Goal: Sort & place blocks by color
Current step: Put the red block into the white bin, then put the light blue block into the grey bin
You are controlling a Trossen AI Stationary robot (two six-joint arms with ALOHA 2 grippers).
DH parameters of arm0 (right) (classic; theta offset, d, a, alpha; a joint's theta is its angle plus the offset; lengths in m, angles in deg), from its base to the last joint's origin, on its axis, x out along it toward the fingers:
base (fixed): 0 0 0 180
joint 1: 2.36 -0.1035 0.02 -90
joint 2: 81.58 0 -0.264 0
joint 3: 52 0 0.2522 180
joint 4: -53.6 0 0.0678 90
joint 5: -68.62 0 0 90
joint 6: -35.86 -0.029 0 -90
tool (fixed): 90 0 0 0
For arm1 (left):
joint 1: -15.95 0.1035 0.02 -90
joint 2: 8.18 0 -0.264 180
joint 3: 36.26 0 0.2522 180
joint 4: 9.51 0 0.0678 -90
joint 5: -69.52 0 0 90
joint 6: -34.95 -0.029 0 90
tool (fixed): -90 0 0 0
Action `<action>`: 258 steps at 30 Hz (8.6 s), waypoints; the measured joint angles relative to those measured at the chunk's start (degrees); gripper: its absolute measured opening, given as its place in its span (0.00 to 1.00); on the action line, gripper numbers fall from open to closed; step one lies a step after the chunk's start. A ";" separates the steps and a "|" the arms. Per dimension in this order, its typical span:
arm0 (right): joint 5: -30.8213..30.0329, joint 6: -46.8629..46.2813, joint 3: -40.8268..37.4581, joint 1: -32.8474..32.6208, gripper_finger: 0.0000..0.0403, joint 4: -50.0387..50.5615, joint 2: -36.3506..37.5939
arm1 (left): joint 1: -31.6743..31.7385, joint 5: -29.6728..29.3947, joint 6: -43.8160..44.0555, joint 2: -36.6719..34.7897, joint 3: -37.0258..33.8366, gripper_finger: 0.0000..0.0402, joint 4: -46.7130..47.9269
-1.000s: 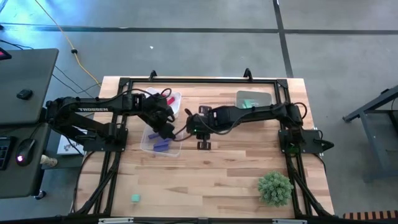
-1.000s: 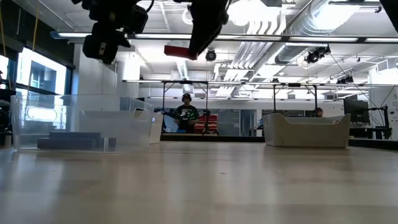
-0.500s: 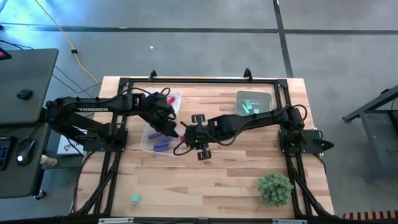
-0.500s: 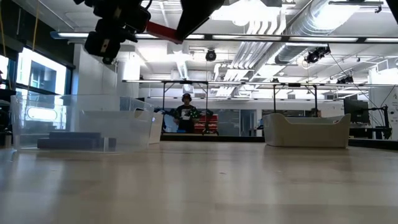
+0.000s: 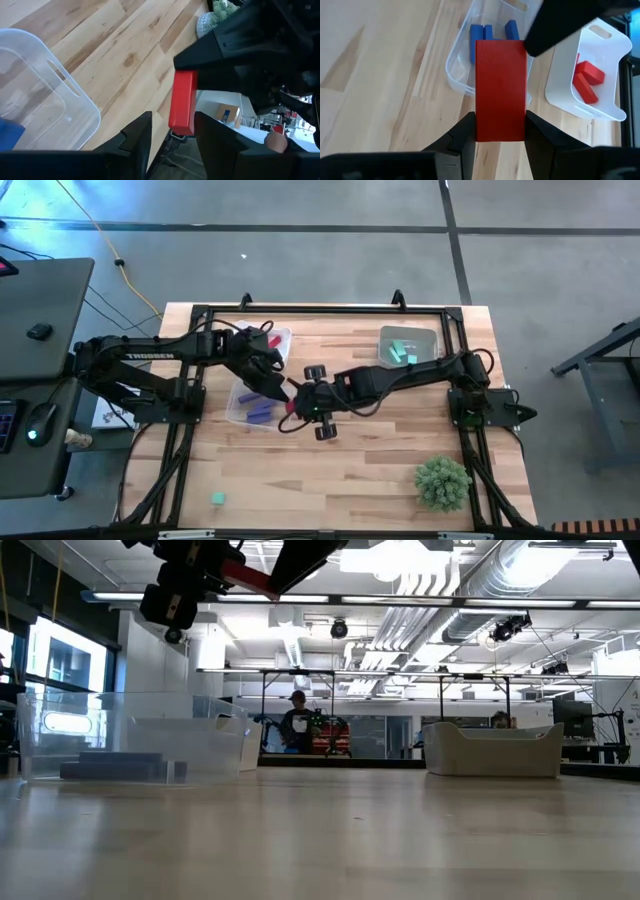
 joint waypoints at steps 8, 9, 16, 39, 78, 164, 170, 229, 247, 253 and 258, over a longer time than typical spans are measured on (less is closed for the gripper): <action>-0.67 0.00 0.00 -0.09 0.28 -2.80 0.00 | 0.00 0.02 0.35 -0.01 0.00 0.34 -0.12; -1.11 -0.10 0.00 -0.08 0.28 -3.22 0.00 | 0.00 0.04 0.42 -0.02 0.00 0.34 -0.16; -2.54 -0.11 0.00 1.19 0.28 -5.13 -0.02 | 0.04 -0.07 0.42 -0.02 0.00 0.34 -0.19; -3.45 0.86 0.00 2.12 0.33 -4.05 0.02 | -0.02 -3.71 -3.59 0.00 -0.07 0.11 -2.10; -15.47 -36.03 0.00 6.10 0.58 -2.03 0.00 | 14.94 -32.39 -40.25 0.00 -0.02 0.10 10.05; -7.46 -37.36 0.00 11.77 0.58 -2.03 0.00 | 17.17 -26.91 -40.22 0.17 8.26 0.36 26.93; -7.34 -37.20 0.00 11.74 0.58 -2.03 0.00 | 11.69 -26.91 -33.49 -3.62 8.26 0.36 30.72; 0.44 -23.09 -0.02 11.72 0.58 3.13 -0.01 | -64.48 -38.14 28.45 9.00 8.20 0.36 28.38; 0.42 -30.94 -0.02 11.68 0.58 3.11 -0.02 | -70.35 -30.57 37.40 13.11 8.20 0.36 28.11; -0.04 -33.37 -0.02 11.70 0.58 3.08 -0.02 | -71.83 -30.62 39.43 13.11 8.18 0.36 28.02; -0.10 -35.59 -0.02 11.70 0.58 3.06 -0.02 | -73.28 -31.09 39.14 13.11 8.19 0.36 28.00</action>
